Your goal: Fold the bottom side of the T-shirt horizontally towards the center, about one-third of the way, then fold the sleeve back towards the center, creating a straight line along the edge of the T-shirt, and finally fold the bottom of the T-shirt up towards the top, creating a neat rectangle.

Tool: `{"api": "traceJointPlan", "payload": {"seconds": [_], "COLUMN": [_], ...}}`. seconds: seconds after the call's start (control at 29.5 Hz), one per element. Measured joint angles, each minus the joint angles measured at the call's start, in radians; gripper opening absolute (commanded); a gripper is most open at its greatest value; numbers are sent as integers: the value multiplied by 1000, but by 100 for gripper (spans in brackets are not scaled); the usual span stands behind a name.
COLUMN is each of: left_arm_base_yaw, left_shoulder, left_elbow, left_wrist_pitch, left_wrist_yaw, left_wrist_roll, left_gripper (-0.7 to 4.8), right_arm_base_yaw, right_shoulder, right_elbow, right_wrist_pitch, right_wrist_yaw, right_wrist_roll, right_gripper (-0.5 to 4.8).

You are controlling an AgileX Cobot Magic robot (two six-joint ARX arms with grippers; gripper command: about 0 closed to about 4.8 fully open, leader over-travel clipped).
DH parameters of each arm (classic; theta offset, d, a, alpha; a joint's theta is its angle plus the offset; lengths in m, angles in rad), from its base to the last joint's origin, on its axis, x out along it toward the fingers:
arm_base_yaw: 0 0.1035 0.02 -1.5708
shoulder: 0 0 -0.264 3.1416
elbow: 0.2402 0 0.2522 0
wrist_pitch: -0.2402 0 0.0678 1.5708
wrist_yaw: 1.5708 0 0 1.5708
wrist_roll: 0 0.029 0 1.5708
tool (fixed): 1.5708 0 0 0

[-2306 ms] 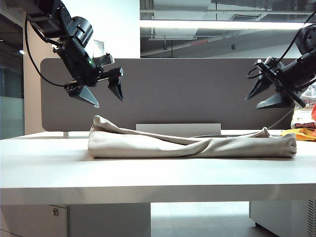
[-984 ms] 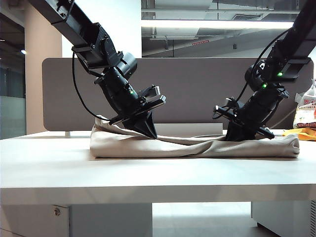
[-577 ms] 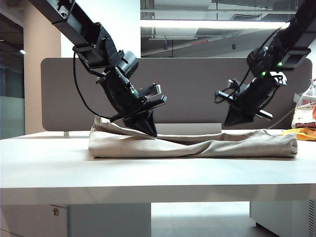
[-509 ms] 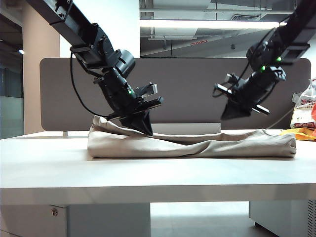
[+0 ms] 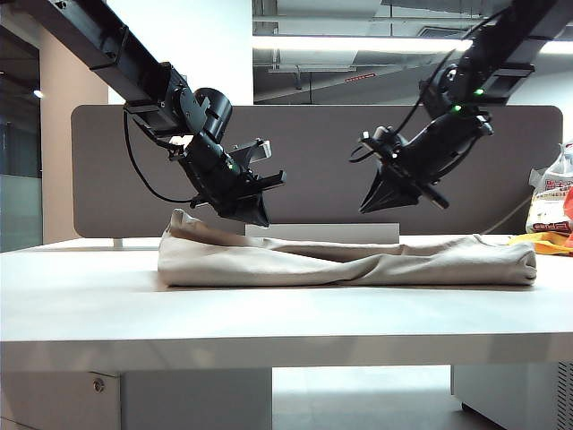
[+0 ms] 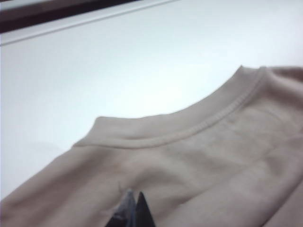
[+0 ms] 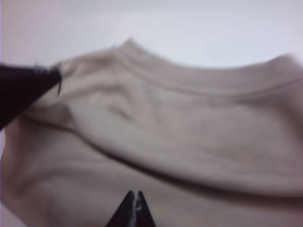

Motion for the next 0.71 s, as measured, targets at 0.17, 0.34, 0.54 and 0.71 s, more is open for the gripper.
{"api": "traceJointPlan", "payload": {"seconds": [0.17, 0.34, 0.54, 0.71], "left_arm_base_yaw": [2, -3, -5, -8], "left_shoulder": [-15, -52, -67, -69], "left_elbow": [53, 53, 53, 53], "left_wrist_pitch": [-209, -298, -317, -328], "left_wrist_yaw": [69, 122, 144, 185], "left_wrist_roll": [0, 0, 0, 0], "left_gripper": [-5, -5, -5, -5], "right_arm_base_yaw": [57, 79, 79, 79], "right_shoulder": [7, 63, 113, 117], "right_elbow": [0, -1, -2, -2], "right_wrist_pitch": [-59, -60, -56, 12], "right_wrist_yaw": [49, 106, 131, 171], "right_wrist_roll": [-53, -47, -17, -4], "right_gripper": [-2, -2, -2, -2]}}
